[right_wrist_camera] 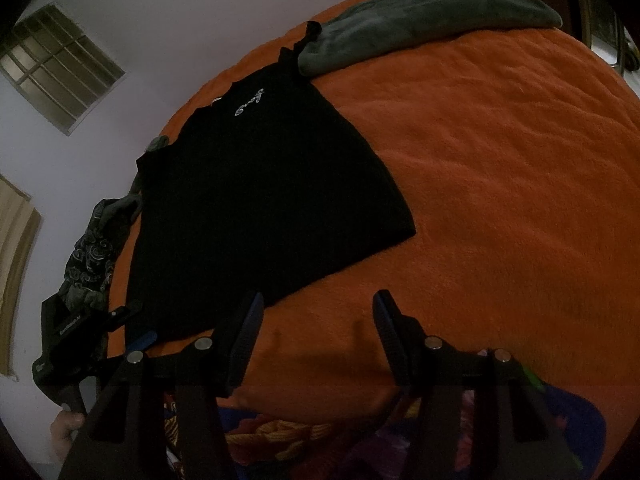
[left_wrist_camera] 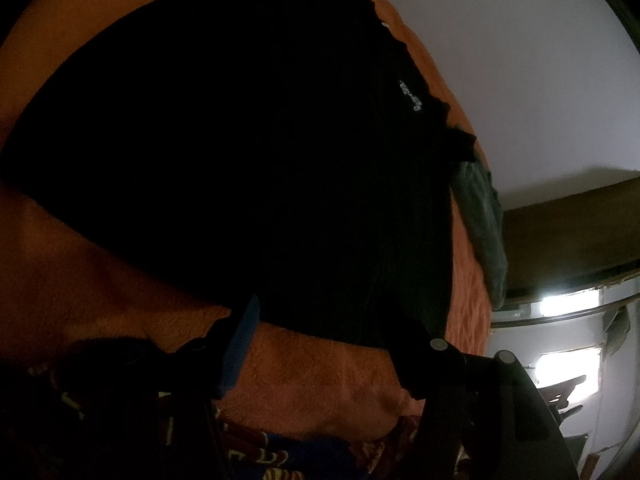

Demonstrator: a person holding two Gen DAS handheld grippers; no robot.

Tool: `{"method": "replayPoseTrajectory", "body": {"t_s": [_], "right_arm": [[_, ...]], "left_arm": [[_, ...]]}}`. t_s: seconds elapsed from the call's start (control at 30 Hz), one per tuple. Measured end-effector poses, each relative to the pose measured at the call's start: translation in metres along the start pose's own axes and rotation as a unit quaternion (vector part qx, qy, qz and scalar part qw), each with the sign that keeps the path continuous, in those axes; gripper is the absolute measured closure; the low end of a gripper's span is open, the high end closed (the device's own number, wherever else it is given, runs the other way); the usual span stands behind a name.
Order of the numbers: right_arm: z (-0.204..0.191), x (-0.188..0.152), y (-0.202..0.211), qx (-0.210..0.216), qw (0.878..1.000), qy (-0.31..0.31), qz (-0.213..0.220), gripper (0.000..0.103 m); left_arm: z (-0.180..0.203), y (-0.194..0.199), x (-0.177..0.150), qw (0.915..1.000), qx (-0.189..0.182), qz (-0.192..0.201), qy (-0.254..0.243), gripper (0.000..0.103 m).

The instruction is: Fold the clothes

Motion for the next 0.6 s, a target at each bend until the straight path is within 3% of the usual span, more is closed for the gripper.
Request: {"method": "replayPoseTrajectory", "body": {"t_s": [0.6], "right_arm": [[0.0063,0.005,-0.0007,0.002,1.0,-0.002,-0.001,0.047]], "left_arm": [[0.0007,-0.0002,-0.0015,1.0,0.0,-0.007,-0.002,0.04]]}}
Point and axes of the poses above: each gripper's, at about its wrist camera, not at the fingertips, and y roughly against the way its jaws point, z to its right, x to its top, the point moved 7 cm from there along -y, roughly the way its jaws point, and after that the axes turned 10 degrees about x, right-handed, at the moved point
